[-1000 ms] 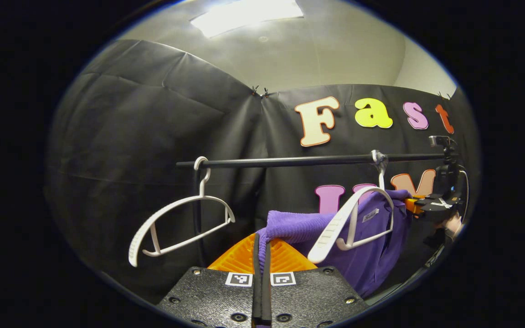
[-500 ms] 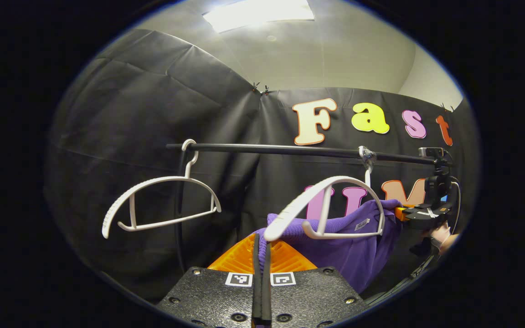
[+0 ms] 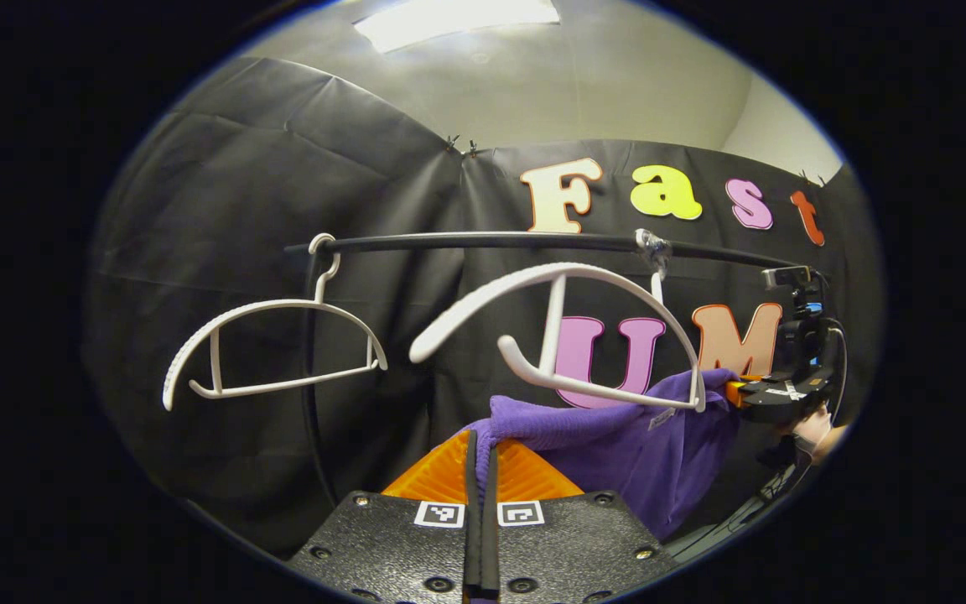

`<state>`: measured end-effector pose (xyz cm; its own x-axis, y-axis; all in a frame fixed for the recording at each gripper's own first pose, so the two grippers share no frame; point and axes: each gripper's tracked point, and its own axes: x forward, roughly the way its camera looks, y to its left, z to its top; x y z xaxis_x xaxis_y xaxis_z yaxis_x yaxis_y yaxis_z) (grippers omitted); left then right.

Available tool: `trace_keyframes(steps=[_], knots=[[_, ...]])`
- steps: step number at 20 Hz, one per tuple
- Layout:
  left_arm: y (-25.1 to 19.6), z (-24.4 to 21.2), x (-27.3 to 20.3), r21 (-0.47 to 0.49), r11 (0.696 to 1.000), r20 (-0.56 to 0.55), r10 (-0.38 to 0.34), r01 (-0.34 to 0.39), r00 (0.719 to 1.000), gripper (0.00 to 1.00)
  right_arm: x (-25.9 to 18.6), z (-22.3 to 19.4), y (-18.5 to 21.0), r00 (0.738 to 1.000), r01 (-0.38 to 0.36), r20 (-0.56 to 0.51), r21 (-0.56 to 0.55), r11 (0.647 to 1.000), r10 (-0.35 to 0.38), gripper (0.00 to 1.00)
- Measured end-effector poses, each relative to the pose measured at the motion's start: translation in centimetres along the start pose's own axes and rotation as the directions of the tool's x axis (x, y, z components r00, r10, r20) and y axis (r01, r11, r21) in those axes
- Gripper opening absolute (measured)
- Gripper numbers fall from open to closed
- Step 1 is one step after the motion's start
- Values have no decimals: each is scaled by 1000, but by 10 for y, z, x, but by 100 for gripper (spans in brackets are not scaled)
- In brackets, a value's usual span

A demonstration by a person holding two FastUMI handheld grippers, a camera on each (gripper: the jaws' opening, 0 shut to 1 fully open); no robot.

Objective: Grasp the clothes on the hanger with both hands and then place them into the laundry hamper below.

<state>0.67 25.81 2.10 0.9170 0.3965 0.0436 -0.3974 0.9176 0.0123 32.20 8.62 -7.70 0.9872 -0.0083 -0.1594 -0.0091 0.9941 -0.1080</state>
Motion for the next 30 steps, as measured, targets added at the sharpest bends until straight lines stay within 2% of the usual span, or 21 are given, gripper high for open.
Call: trace_keyframes(steps=[5, 10, 21, 24, 30], knots=[[-1, -18, 1, 16, 1000, -40, 7, -6, 999, 0, -14, -30, 11, 999, -34, -40, -8, 999, 34, 9], [-5, -37, 2, 55, 998, -84, 0, 5, 996, 0, -40, -62, 38, 991, -107, -83, 3, 994, 107, 9], [-57, -84, 3, 100, 986, -176, -112, 131, 978, 0, -109, -106, 126, 945, -285, -156, 36, 958, 287, 9], [-66, -106, 2, 94, 984, -220, -131, 155, 967, 0, -124, -129, 137, 931, -307, -197, 33, 951, 307, 9], [-64, -159, -3, 36, 987, -336, -138, 159, 932, 0, -151, -181, 139, 904, -303, -291, 78, 950, 312, 9]])
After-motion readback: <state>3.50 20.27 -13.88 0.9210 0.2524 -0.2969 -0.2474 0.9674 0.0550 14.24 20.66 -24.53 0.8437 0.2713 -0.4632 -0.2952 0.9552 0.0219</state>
